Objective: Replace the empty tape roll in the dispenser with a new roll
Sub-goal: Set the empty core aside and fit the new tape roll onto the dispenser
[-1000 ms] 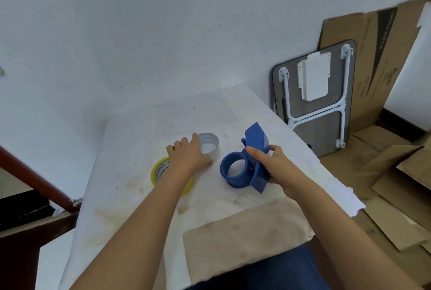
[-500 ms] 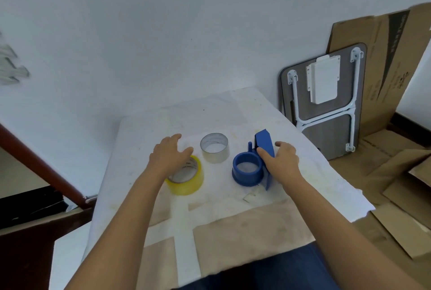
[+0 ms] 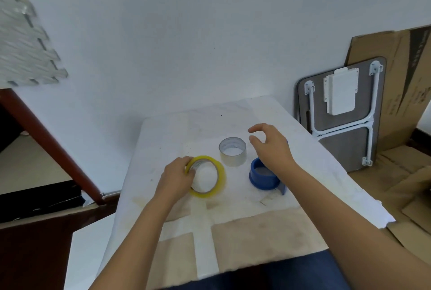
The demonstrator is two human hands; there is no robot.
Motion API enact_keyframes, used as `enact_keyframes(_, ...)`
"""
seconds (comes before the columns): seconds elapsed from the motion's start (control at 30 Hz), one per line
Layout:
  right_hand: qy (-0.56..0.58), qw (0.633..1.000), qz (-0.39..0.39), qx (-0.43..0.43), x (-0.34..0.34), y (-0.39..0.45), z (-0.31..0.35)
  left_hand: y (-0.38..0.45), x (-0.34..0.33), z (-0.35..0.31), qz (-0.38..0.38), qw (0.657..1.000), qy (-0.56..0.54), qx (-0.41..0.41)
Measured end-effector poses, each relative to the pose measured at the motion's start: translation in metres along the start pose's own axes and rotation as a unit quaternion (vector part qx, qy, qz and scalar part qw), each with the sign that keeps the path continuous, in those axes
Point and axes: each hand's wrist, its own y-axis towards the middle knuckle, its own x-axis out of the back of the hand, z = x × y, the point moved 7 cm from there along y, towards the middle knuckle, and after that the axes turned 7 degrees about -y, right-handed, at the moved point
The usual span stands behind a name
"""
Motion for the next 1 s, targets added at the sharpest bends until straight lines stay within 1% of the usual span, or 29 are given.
enact_keyframes(0.1, 0.091, 0.993, 0.079, -0.017, -0.019, -0.009, 0.003, -0.019, 0.014, -0.029, -0.061, 0.986, -0.098, -0.118)
enact_keyframes(0.17, 0.138, 0.984, 0.110, -0.020, -0.028, -0.018, 0.006, -0.029, 0.020, -0.045, -0.077, 0.974, -0.137, -0.165)
enact_keyframes(0.3, 0.215, 0.965, 0.148, -0.040, -0.029, -0.037, 0.013, -0.039, 0.025, -0.071, -0.090, 0.960, -0.174, -0.198)
enact_keyframes(0.4, 0.241, 0.954, 0.172, -0.058, -0.025, -0.048, 0.017, -0.045, 0.027, -0.091, -0.109, 0.952, -0.167, -0.233)
enact_keyframes(0.5, 0.271, 0.939, 0.198, -0.069, -0.018, -0.055, 0.021, -0.048, 0.024, -0.106, -0.114, 0.948, -0.154, -0.255)
enact_keyframes(0.6, 0.320, 0.923, 0.201, -0.067, -0.008, -0.058, 0.021, -0.049, 0.023, -0.116, -0.120, 0.948, -0.172, -0.239)
enact_keyframes(0.73, 0.371, 0.905, 0.197, -0.074, 0.004, -0.062, 0.018, -0.048, 0.023, -0.118, -0.119, 0.950, -0.235, -0.170)
enact_keyframes(0.9, 0.396, 0.892, 0.199, -0.084, 0.011, -0.066, 0.016, -0.042, 0.006, -0.113, -0.072, 0.959, -0.261, -0.082)
enact_keyframes(0.93, 0.403, 0.889, 0.200, -0.087, 0.012, -0.067, 0.016, -0.041, 0.001, -0.112, -0.057, 0.957, -0.279, -0.063)
enact_keyframes(1.0, 0.409, 0.886, 0.199, -0.091, 0.012, -0.067, 0.015, -0.040, -0.012, -0.111, -0.013, 0.938, -0.346, -0.029)
